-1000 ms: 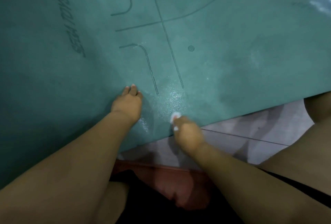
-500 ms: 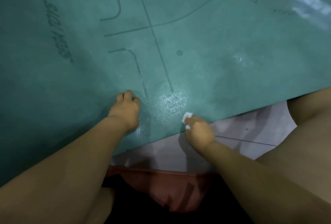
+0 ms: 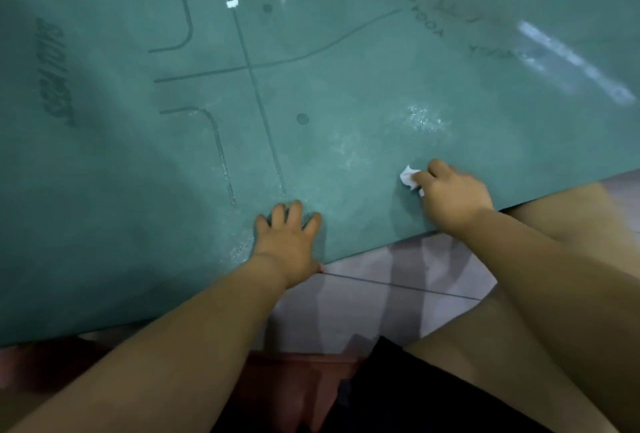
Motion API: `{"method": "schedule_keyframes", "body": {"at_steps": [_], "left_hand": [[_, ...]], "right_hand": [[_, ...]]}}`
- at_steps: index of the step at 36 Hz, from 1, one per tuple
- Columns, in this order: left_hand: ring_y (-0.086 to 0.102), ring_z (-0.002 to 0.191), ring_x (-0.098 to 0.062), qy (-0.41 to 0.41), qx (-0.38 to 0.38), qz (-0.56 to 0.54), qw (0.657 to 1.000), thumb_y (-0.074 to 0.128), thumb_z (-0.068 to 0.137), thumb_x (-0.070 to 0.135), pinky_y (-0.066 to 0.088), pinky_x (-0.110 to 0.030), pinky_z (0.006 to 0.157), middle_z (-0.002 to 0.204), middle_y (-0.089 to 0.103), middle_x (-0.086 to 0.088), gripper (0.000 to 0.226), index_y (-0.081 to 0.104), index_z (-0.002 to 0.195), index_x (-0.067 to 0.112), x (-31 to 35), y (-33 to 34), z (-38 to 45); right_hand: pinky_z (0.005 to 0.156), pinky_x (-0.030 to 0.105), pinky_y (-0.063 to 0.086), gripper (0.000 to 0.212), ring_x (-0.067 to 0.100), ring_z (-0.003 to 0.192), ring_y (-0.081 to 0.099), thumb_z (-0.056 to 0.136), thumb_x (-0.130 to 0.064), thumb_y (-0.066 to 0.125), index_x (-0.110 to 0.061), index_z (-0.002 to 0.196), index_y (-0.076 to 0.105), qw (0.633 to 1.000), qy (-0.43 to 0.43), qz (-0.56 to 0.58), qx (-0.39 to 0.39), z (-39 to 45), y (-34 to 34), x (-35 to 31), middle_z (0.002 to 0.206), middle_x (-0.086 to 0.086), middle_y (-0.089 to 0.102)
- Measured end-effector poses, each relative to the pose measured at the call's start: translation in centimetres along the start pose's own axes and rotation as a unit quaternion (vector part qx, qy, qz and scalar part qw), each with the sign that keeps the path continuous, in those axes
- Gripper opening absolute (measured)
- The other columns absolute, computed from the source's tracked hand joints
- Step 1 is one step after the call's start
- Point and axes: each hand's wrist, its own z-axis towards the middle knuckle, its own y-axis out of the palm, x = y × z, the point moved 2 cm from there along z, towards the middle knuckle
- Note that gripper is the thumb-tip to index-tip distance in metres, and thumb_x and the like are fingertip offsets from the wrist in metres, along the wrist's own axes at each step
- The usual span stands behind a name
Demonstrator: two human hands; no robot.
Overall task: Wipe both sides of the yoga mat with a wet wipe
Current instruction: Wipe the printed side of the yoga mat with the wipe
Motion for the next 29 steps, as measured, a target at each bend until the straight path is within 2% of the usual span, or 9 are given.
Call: {"method": "schedule_keyframes", "body": {"at_steps": [4,7,10,12,15,21,24,29], "left_hand": [[0.004,0.137,-0.042,-0.003,0.008,0.007,1.0,0.049,0.081,0.068,0.016,-0.064,0.106,0.151,-0.003,-0.013,0.092,0.002,0.148,0.025,2.7,0.1,1.1],[-0.001,0.137,-0.047,0.002,-0.002,0.026,1.0,0.047,0.087,0.058,0.014,-0.069,0.105,0.152,-0.007,-0.016,0.087,-0.003,0.149,0.022,3.5,0.0,1.4],[-0.007,0.138,-0.052,0.033,-0.024,0.065,0.997,0.046,0.093,0.039,0.014,-0.07,0.106,0.154,-0.014,-0.02,0.081,-0.007,0.15,0.018,3.9,0.1,1.3],[-0.01,0.138,-0.053,0.056,-0.038,0.093,0.993,0.049,0.093,0.018,0.015,-0.067,0.107,0.154,-0.018,-0.022,0.083,-0.011,0.15,0.016,4.0,-0.2,1.0],[-0.003,0.14,-0.05,0.081,-0.057,0.096,0.99,0.052,0.089,0.002,0.02,-0.062,0.109,0.156,-0.014,-0.018,0.088,-0.01,0.15,0.017,3.9,-1.5,0.6],[0.011,0.141,-0.046,0.099,-0.006,0.16,0.982,0.027,0.1,0.011,0.027,-0.058,0.107,0.159,0.001,-0.011,0.058,0.003,0.151,0.027,1.7,-6.0,0.1],[0.017,0.14,-0.043,0.099,0.023,0.197,0.975,0.025,0.102,0.015,0.031,-0.053,0.106,0.159,0.006,-0.008,0.054,0.008,0.151,0.03,0.0,-8.8,-0.5],[0.03,0.137,-0.035,0.099,0.072,0.228,0.966,0.025,0.102,0.015,0.038,-0.041,0.105,0.158,0.014,0.0,0.053,0.014,0.149,0.035,-2.3,-14.0,-2.2]], "right_hand": [[0.073,0.033,0.037,0.039,0.031,0.105,0.05,0.095,-0.022,0.042,-0.013,0.133,0.039,0.992,-0.084,-0.079,-0.053,-0.2,-0.1,0.8,0.124,0.012,0.038],[0.071,0.033,0.033,0.043,0.031,0.104,0.05,0.096,-0.027,0.043,-0.01,0.135,0.034,0.986,-0.118,-0.084,-0.082,-0.2,0.2,1.1,0.127,0.013,0.035],[0.07,0.031,0.034,0.057,0.03,0.102,0.052,0.09,-0.037,0.054,-0.011,0.135,0.031,0.981,-0.133,-0.074,-0.117,0.1,0.4,1.5,0.127,0.011,0.032],[0.069,0.03,0.033,0.063,0.03,0.102,0.053,0.087,-0.037,0.058,-0.011,0.136,0.029,0.977,-0.145,-0.085,-0.132,0.2,0.3,1.7,0.128,0.011,0.032],[0.069,0.032,0.036,0.064,0.03,0.102,0.053,0.087,-0.038,0.06,-0.011,0.136,0.029,0.977,-0.148,-0.081,-0.126,0.3,0.2,1.8,0.128,0.011,0.031],[0.071,0.03,0.04,0.084,0.028,0.103,0.055,0.076,-0.043,0.07,-0.011,0.14,0.024,0.978,-0.171,-0.024,-0.12,-0.1,0.0,0.8,0.134,0.008,0.026],[0.079,0.034,0.045,0.07,0.03,0.107,0.052,0.085,-0.037,0.06,-0.012,0.142,0.026,0.985,-0.15,0.019,-0.083,-0.4,-0.4,0.2,0.135,0.008,0.027],[0.079,0.034,0.043,0.056,0.032,0.106,0.052,0.09,-0.025,0.051,-0.016,0.142,0.033,0.991,-0.102,0.089,-0.002,-0.9,-2.5,-1.2,0.132,0.008,0.035]]}}
